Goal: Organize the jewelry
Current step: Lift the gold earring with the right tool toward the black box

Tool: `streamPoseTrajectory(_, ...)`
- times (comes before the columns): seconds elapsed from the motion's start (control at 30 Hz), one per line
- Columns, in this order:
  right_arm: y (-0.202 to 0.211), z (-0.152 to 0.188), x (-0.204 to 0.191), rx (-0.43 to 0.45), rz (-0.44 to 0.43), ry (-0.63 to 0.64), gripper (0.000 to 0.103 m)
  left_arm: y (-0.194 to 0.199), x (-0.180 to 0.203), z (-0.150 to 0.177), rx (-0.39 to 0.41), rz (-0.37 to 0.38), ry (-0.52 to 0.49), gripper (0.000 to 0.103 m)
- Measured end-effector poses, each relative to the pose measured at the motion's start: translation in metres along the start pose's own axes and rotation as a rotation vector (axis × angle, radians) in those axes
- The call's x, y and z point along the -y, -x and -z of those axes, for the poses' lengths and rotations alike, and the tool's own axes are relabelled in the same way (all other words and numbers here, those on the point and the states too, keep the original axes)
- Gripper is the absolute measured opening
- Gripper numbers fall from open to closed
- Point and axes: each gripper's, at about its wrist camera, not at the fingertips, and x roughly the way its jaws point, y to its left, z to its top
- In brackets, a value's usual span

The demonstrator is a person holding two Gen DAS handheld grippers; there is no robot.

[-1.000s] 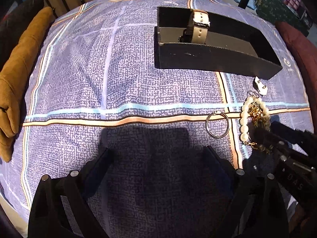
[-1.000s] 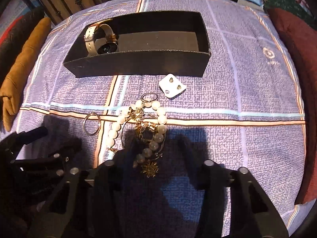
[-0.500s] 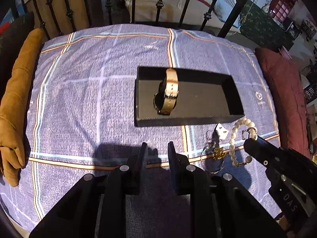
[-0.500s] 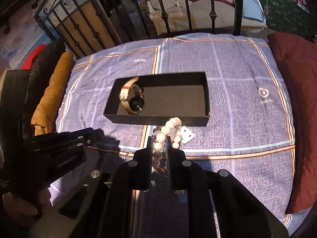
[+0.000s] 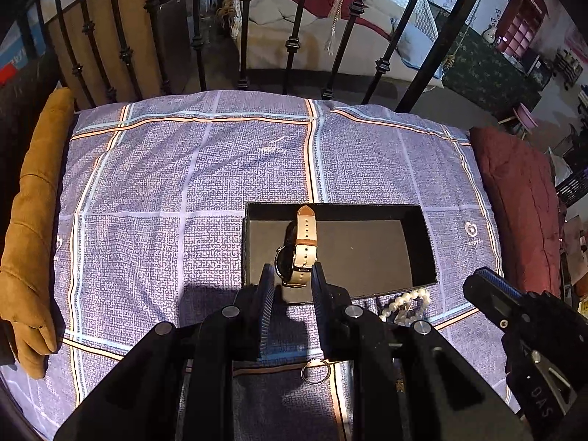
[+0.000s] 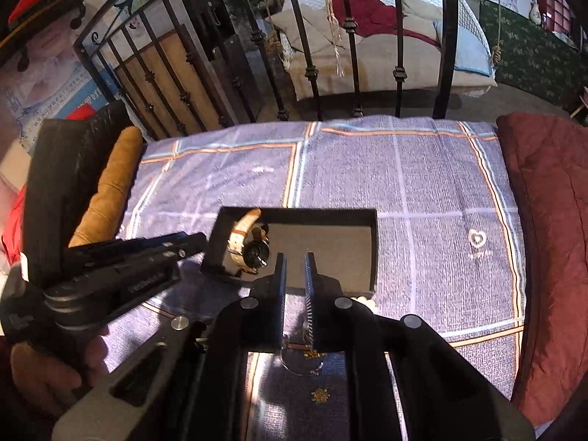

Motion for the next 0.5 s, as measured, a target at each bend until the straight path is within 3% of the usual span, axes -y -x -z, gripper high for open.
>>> streamPoseTrajectory(0.23, -0.056, 0.044, 0.016, -0.191, 0.086, -0.019, 0.012, -0.015, -0.007, 0.015, -0.049, -0.003, 0.010, 0.022)
streamPoseTrajectory(0.27, -0.063, 0.047, 0.018, -0.206, 0.105, -0.021, 0.018, -0.017, -0.008, 0.018, -0.054, -0.001, 0.013, 0.032)
streamPoseTrajectory(0.3, -0.071, 0.051, 0.019, -0.225, 0.119, -0.019, 0.028, -0.018, -0.009, 0.021, -0.060, -0.006, 0.018, 0.056)
streamPoseTrajectory(0.37, -0.079, 0.054, 0.020, -0.238, 0.150, -0.009, 0.045, -0.018, -0.012, 0.031, -0.049, -0.036, 0.035, 0.086)
streamPoseTrajectory(0.4, -0.080, 0.055, 0.019, -0.235, 0.148, 0.001, 0.057, -0.017, -0.014, 0.037, -0.039, -0.051, 0.040, 0.090)
streamPoseTrajectory(0.5, -0.081, 0.058, 0.016, -0.205, 0.160, 0.033, 0.064, -0.027, -0.020, 0.056, -0.086, -0.092, 0.032, 0.090)
